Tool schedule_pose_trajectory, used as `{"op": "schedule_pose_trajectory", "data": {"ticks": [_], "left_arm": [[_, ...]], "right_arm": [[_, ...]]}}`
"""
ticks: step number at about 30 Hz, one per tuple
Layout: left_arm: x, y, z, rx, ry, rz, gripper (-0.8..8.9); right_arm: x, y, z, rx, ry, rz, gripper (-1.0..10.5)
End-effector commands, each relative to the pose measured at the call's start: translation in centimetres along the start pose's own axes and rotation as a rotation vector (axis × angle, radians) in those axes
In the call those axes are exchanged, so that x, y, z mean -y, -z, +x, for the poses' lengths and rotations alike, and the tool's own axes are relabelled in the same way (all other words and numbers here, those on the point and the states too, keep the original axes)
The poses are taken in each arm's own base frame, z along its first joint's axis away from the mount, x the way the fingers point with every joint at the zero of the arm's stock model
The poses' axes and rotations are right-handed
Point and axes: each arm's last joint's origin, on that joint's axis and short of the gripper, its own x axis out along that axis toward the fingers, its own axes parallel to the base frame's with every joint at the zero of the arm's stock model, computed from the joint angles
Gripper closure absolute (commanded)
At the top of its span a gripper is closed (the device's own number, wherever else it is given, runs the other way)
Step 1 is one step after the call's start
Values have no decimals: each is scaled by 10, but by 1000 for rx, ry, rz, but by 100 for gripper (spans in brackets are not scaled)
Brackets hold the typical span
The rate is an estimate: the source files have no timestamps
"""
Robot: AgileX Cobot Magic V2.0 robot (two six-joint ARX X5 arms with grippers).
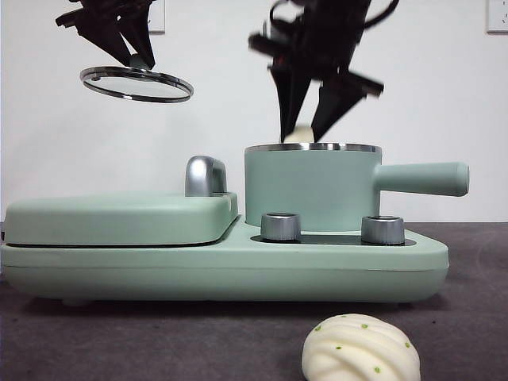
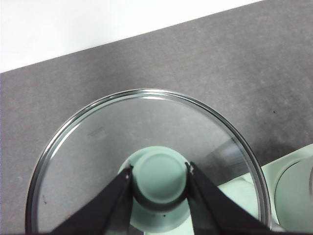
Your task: Put the buns in a small steamer
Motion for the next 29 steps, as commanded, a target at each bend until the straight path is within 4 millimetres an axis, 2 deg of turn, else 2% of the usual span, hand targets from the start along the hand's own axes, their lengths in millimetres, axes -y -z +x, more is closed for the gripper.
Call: {"op": "schedule_pose_trajectory", "data": {"ticks": [1, 5, 10, 20, 23, 29], "left_arm": [[1, -10, -11, 69, -1, 12, 756], [1, -10, -11, 68, -1, 11, 756], [1, -10, -11, 69, -1, 12, 756], [1, -11, -11, 70, -2, 12, 756], [1, -10, -11, 70, -2, 12, 756], [1, -10, -11, 71, -3, 11, 756]], "right_arm": [[-1, -6, 13, -6, -6, -19, 788], [2, -9, 27, -28, -3, -22, 788], [3, -9, 34, -44, -3, -19, 782], [5, -11, 34, -30, -1, -28, 519], [5, -12, 34, -19, -5, -30, 482], [4, -12, 33, -14, -3, -30, 481]]}}
